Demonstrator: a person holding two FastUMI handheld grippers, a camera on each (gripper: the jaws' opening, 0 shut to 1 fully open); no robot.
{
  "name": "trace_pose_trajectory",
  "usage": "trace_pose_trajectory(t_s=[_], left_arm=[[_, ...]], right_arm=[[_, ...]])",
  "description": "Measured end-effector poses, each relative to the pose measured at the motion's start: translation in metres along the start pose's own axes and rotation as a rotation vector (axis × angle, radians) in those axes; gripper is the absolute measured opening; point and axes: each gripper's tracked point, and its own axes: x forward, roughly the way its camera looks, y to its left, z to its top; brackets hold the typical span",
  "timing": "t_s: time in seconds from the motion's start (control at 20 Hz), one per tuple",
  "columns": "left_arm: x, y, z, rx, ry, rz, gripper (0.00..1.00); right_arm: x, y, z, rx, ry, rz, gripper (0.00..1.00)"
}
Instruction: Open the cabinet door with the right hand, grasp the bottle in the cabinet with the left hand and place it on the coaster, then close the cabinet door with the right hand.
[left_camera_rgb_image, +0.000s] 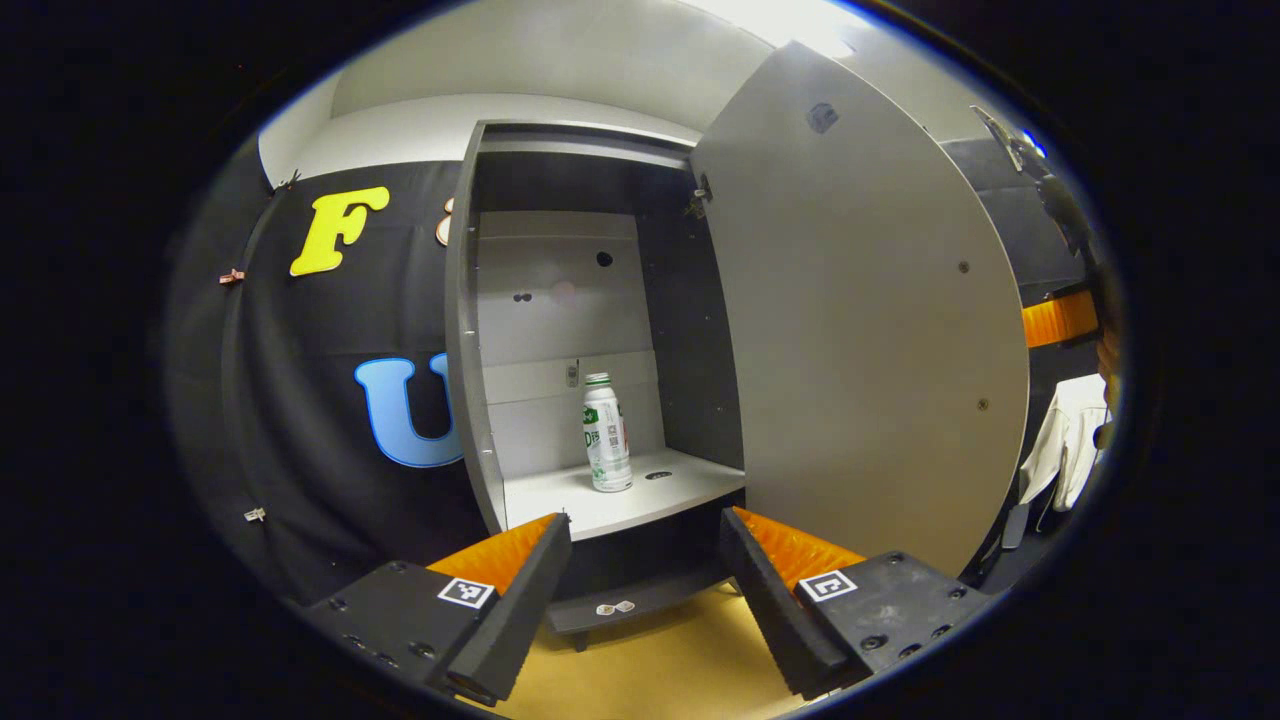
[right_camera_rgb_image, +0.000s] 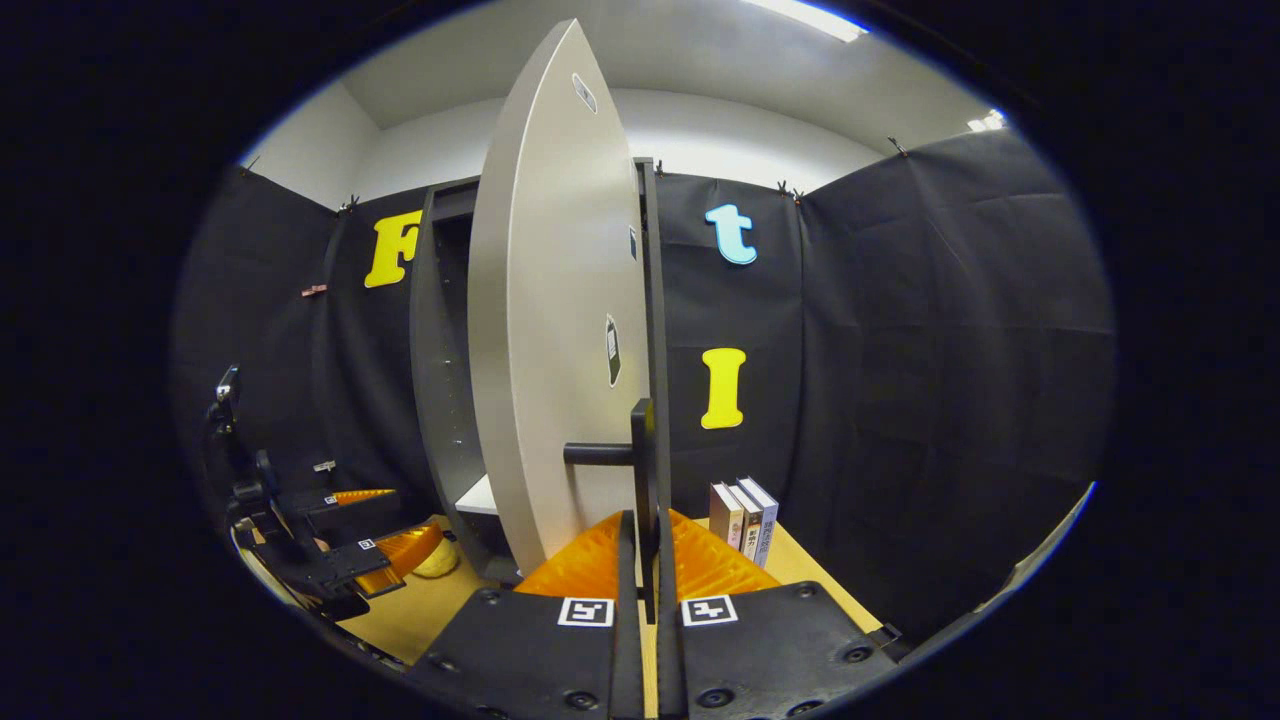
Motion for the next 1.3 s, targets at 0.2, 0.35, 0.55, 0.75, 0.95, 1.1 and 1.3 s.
trace_pose_trajectory(t_s=[0.2,0.35,0.55,0.75,0.95,1.1,1.3], left_arm=[[0.002,-0.019,0.004,-0.001,0.009,0.073,0.95],[0.005,-0.026,0.008,-0.005,-0.002,0.125,0.95],[0.015,-0.019,0.017,0.014,-0.021,0.226,0.94],[0.040,-0.010,0.024,-0.012,-0.018,0.248,0.94],[0.086,0.012,0.048,-0.059,-0.050,0.214,0.94],[0.134,0.032,0.060,-0.097,-0.068,0.189,0.99],[0.201,0.052,0.063,-0.037,-0.073,0.166,0.99]], right_arm=[[-0.004,-0.019,0.001,0.007,0.005,0.066,0.08],[0.004,-0.027,0.004,0.025,-0.002,0.103,0.08],[0.002,-0.049,0.005,0.029,-0.007,0.117,0.07],[-0.009,-0.048,0.011,0.056,-0.028,0.148,0.06],[-0.009,-0.054,0.011,0.069,-0.036,0.119,0.07],[-0.019,-0.054,0.018,0.054,-0.073,0.065,0.07],[-0.032,-0.057,0.014,0.015,-0.077,-0.057,0.07]])
